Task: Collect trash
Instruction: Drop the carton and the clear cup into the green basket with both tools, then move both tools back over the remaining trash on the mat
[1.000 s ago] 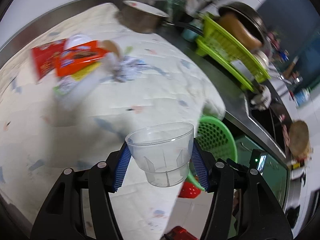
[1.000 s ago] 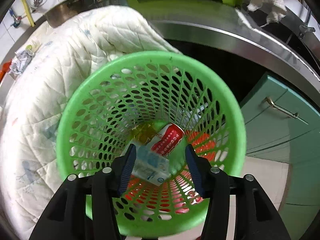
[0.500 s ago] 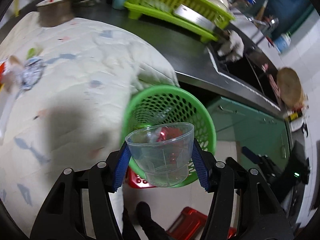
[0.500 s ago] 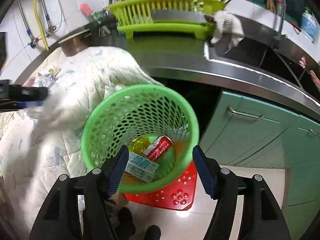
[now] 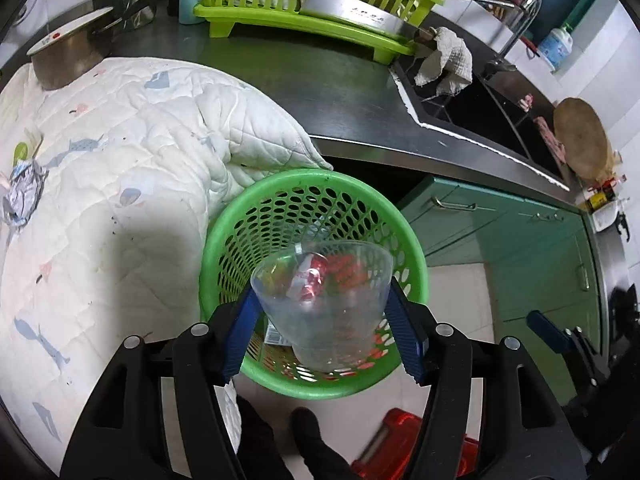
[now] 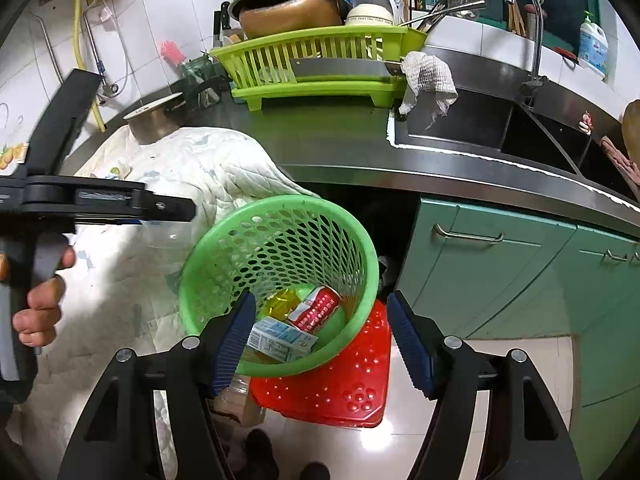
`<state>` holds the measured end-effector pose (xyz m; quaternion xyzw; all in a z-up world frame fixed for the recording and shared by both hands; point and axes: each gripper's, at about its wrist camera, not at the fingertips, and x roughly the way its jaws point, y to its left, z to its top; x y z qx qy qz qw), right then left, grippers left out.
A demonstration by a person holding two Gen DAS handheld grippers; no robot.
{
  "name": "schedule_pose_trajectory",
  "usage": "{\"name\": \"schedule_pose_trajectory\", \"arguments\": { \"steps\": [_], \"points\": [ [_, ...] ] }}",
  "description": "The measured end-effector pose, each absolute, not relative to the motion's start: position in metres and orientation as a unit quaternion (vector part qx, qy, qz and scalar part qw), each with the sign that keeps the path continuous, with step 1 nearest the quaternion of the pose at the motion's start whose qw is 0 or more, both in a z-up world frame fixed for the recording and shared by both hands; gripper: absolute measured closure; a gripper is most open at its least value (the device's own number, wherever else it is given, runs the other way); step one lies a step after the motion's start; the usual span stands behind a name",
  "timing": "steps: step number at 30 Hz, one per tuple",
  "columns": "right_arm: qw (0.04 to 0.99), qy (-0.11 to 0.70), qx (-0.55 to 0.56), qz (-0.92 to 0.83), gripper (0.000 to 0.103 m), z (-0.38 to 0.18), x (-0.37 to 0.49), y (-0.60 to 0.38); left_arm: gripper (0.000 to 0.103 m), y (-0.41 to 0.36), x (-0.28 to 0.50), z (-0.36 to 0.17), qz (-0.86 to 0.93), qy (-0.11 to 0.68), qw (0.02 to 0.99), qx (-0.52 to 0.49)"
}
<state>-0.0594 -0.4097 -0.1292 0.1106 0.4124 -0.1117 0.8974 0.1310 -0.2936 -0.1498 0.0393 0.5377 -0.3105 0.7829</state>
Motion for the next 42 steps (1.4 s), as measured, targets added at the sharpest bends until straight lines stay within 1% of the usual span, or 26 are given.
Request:
{"name": "schedule_pose_trajectory", "arguments": {
  "steps": [1,3,6,13,16,21,30,42],
  "points": [
    [0.898,0.411,0.109,-0.112,0.037,-0.128,-0.060,-0.409,0.041,-0.294,0.131,-0.150,-0.313,0.537,0.782,0.038],
    [0.899,0.410,0.110,-0.110,0.037,-0.126,-0.061,-0.407,0.034,-0.295,0.131,-0.148,-0.313,0.535,0.784,0.037],
    [0.900,0.409,0.108,-0.107,0.037,-0.125,-0.060,-0.405,0.032,-0.294,0.129,-0.143,-0.316,0.523,0.790,0.042],
    [0.905,0.404,0.099,-0.092,0.036,-0.117,-0.052,-0.392,0.032,-0.273,0.129,-0.130,-0.308,0.512,0.801,0.036],
    [0.909,0.399,0.091,-0.080,0.034,-0.112,-0.045,-0.384,0.032,-0.256,0.132,-0.122,-0.298,0.504,0.810,0.029],
    [0.913,0.395,0.081,-0.057,0.034,-0.107,-0.030,-0.368,0.032,-0.221,0.138,-0.110,-0.273,0.491,0.827,0.023],
    [0.919,0.390,0.059,-0.002,0.033,-0.098,0.005,-0.329,0.032,-0.131,0.152,-0.098,-0.193,0.465,0.864,0.016],
    [0.919,0.387,0.029,0.073,0.033,-0.092,0.056,-0.273,0.032,0.006,0.192,-0.103,-0.057,0.450,0.890,-0.032]
  ]
}}
